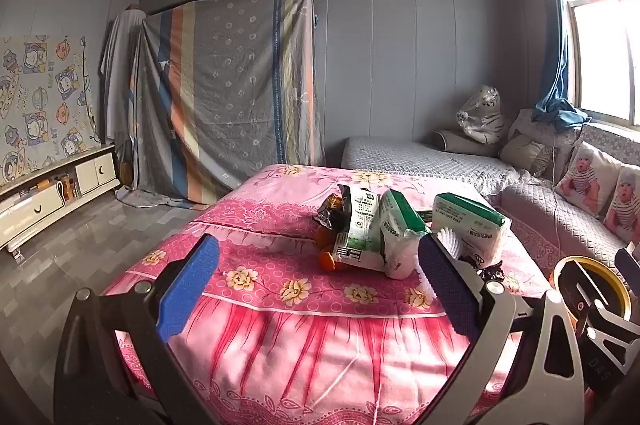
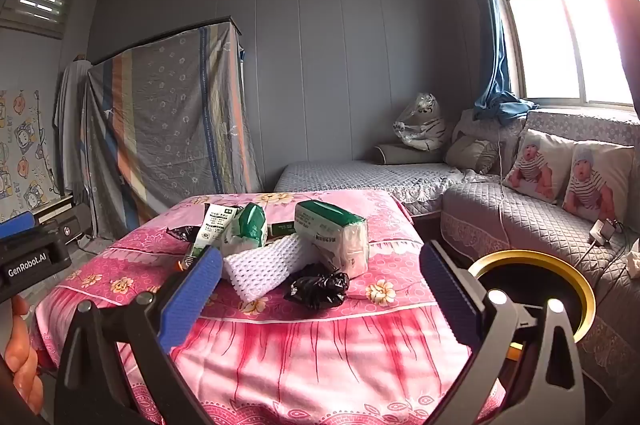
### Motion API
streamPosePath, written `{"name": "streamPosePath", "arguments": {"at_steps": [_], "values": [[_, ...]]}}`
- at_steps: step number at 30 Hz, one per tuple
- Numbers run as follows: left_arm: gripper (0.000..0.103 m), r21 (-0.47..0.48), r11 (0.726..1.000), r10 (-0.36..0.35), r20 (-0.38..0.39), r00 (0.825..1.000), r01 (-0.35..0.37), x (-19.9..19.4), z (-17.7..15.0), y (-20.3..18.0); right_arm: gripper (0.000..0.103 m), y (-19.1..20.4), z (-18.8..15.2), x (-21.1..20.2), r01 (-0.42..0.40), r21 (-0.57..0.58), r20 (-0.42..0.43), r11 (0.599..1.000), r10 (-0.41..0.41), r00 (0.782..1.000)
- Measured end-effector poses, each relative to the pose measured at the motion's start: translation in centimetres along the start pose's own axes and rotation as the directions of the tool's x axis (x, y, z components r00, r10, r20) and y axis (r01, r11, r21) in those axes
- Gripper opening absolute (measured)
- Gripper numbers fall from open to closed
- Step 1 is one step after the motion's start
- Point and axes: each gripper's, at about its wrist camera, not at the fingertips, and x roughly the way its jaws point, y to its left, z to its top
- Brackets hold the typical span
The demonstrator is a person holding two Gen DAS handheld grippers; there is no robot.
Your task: Collect trash
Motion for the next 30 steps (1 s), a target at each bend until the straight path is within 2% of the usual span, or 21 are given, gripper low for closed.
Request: {"name": "streamPosePath", "arguments": {"at_steps": [30], "values": [[0.095,0.013,1.0,-0.002,-0.001,1.0,0.002,-0.2,0.1,-0.6,0.096,-1.0,0.1,0.2,0.006,0.031,-0.01,0.999,-0.005,1.0]]}}
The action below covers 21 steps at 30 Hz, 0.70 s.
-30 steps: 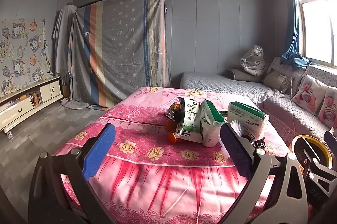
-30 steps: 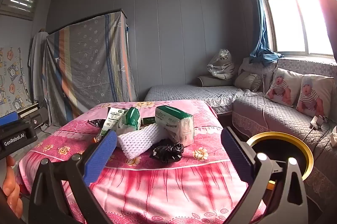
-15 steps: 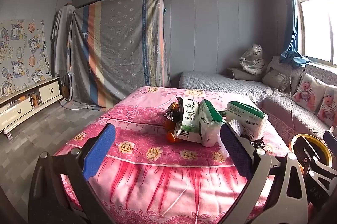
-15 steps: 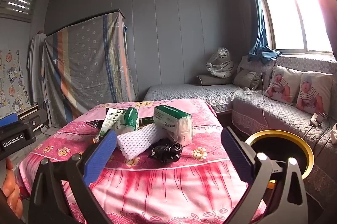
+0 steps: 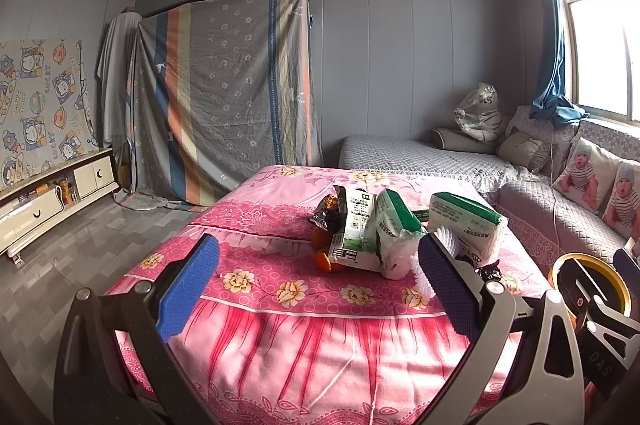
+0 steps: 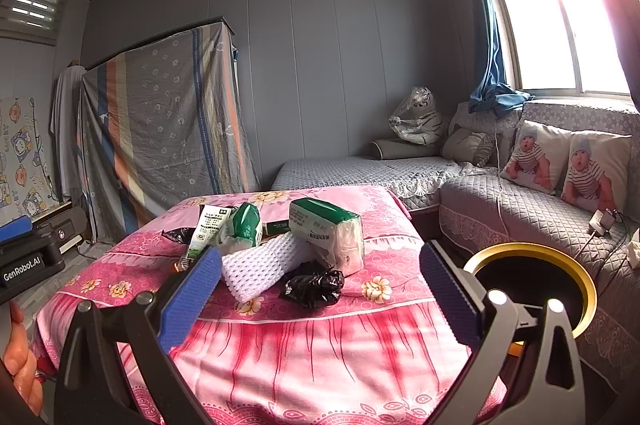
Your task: Collect trash
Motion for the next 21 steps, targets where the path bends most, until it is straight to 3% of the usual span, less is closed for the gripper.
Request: {"name": "streamPosePath", "arguments": {"at_steps": [21], "values": [[0.095,0.001,1.0,-0.005,-0.01,1.0,0.005,1.0,-0.9,-0.5,0.096,0.0,-0.4,0.0,0.001,0.002,-0.007,1.0,-0.001,1.0]]}}
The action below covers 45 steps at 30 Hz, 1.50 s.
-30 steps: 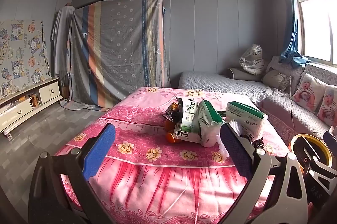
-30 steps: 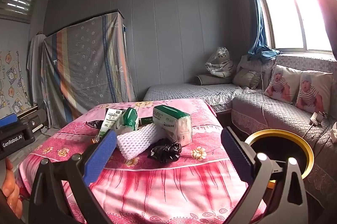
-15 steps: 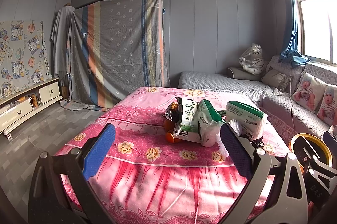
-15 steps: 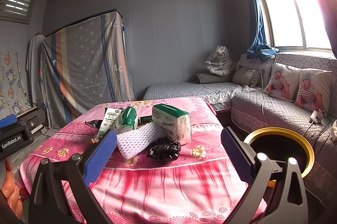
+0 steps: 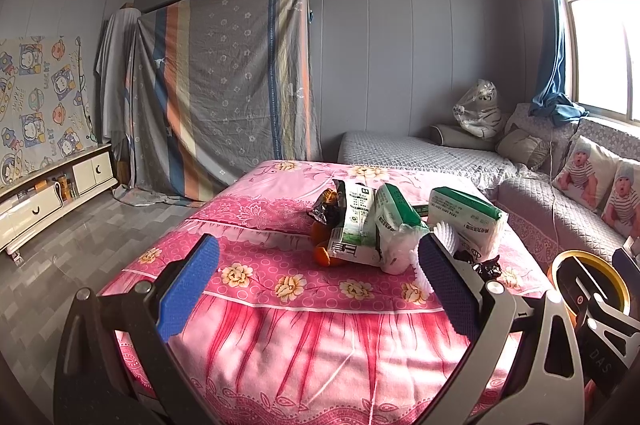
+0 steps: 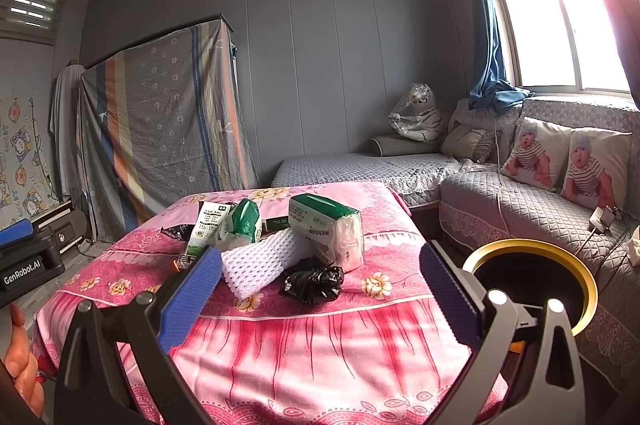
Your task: Collect trash
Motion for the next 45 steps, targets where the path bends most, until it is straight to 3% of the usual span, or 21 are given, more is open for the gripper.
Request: {"name": "streamPosePath", "arguments": {"at_steps": [22,45], "values": [[0.095,0.009,1.0,-0.004,0.014,1.0,0.004,0.13,-0.03,-0.2,0.096,-0.09,-0.09,0.28,0.0,0.004,-0.006,1.0,0.0,1.0],[0.095,-0.008,1.0,-0.007,-0.033,0.999,0.007,0.09,-0.63,0.3,0.096,-0.28,-0.13,0.35,0.001,0.012,-0.01,1.0,-0.001,1.0]]}}
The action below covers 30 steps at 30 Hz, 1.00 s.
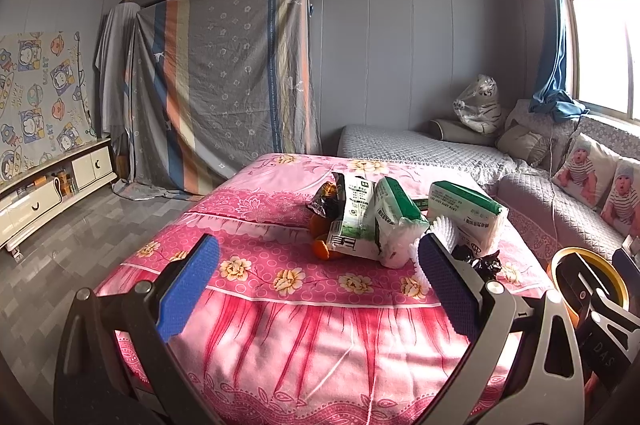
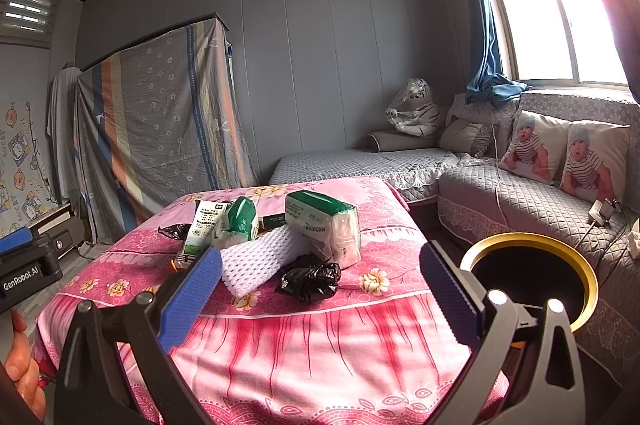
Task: Collect trash
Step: 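Grasp the green tissue pack with the right tool while the left tool grasps the white mesh net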
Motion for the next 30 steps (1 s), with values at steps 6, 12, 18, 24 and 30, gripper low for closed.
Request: {"name": "streamPosePath", "arguments": {"at_steps": [6,12,18,24,30], "values": [[0.095,0.025,0.998,-0.052,-0.068,0.996,0.054,0.7,-0.4,-0.1,0.096,-1.3,0.9,1.7,-0.045,-0.009,-0.043,0.999,0.045,0.998],[0.095,0.065,0.98,-0.177,-0.134,0.975,0.187,1.8,-1.4,-1.1,0.096,-3.0,0.8,6.8,-0.141,-0.055,-0.215,0.989,0.126,0.968],[0.095,0.055,0.922,-0.35,-0.31,0.884,0.384,5.0,-2.8,-2.7,0.096,-2.5,3.0,12.0,-0.205,-0.192,-0.275,0.96,0.148,0.95],[0.095,0.045,0.903,-0.397,-0.298,0.868,0.428,7.2,-2.1,-2.2,0.096,-0.5,5.7,19.8,-0.292,-0.296,-0.422,0.909,0.149,0.894],[0.095,0.06,0.901,-0.387,-0.336,0.859,0.43,11.8,-0.4,-0.2,0.096,0.3,6.9,27.6,-0.3,-0.291,-0.558,0.908,0.093,0.824]]}}
